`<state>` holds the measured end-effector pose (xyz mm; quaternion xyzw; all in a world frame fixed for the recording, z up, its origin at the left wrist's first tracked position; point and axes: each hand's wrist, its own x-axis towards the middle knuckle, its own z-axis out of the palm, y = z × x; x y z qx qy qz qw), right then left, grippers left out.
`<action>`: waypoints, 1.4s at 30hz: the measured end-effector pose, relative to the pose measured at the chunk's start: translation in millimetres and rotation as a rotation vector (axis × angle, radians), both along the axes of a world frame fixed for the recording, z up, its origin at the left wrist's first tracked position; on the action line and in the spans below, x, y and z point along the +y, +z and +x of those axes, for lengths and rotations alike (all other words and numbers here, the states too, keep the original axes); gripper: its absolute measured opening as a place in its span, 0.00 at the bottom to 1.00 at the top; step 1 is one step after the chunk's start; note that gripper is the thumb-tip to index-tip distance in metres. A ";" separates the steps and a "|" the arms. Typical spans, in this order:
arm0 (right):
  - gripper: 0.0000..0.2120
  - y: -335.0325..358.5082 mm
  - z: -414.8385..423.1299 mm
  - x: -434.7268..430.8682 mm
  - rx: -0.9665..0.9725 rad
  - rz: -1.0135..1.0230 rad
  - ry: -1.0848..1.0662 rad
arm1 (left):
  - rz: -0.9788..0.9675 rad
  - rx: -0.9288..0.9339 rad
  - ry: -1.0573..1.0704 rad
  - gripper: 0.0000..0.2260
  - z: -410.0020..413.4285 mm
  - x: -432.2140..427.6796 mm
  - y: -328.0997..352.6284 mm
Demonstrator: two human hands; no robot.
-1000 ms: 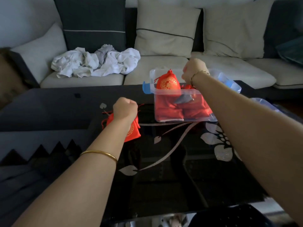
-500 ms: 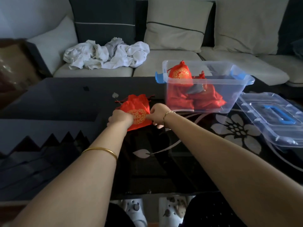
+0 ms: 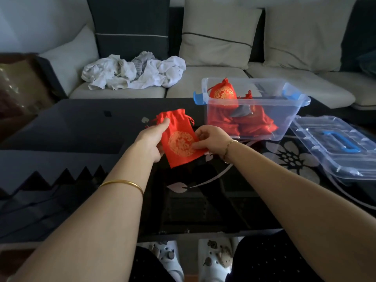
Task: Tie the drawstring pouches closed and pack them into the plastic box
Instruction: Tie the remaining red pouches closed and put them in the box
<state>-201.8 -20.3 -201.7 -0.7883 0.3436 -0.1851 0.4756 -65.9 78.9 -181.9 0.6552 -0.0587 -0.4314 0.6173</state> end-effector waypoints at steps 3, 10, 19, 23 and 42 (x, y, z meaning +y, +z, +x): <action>0.11 10.2 -29.4 1.9 0.021 -0.006 -0.015 | -0.091 -0.128 -0.044 0.06 -15.1 -1.9 5.3; 0.20 15.1 -74.0 -3.0 -0.351 0.429 -0.275 | -0.129 -0.338 -0.241 0.06 -62.1 -7.9 13.2; 0.10 14.2 -88.9 -3.4 -0.234 0.253 -0.211 | -0.132 -0.358 -0.276 0.05 -68.1 -6.9 13.9; 0.06 13.7 -89.7 -6.2 -0.220 0.204 -0.255 | -0.125 -0.319 -0.267 0.05 -67.9 -6.3 16.7; 0.04 20.6 -91.9 -11.4 -0.028 -0.206 -0.343 | -0.100 -0.450 0.072 0.08 -45.0 -0.8 18.0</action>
